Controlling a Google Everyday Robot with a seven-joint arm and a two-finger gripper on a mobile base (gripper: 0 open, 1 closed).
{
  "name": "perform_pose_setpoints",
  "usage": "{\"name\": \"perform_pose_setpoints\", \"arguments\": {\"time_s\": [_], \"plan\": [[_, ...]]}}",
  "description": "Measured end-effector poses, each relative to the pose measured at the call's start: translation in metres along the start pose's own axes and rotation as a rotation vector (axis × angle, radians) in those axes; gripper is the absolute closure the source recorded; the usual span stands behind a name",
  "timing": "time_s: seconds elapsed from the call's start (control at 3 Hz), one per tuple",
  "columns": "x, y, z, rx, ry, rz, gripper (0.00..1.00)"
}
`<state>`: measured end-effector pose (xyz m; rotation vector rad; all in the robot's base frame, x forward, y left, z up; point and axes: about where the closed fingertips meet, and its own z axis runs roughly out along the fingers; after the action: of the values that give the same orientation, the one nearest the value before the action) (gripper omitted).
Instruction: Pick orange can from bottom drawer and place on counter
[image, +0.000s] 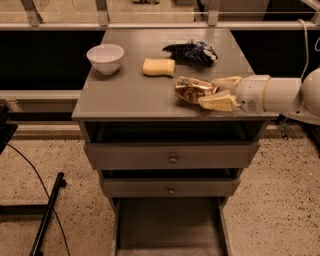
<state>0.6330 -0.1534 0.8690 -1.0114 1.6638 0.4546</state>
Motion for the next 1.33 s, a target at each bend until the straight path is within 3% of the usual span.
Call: {"name": "perform_pose_setpoints", "arguments": {"time_s": [0.33, 0.67, 1.33], "plan": [[-0.0005, 0.0013, 0.0021, -0.004, 0.0, -0.001, 0.35], [-0.0013, 0.0033, 0.0049, -0.01, -0.001, -0.001, 0.04], [-0.0017, 0.0044, 0.0055, -0.013, 0.001, -0.004, 0.0]]}}
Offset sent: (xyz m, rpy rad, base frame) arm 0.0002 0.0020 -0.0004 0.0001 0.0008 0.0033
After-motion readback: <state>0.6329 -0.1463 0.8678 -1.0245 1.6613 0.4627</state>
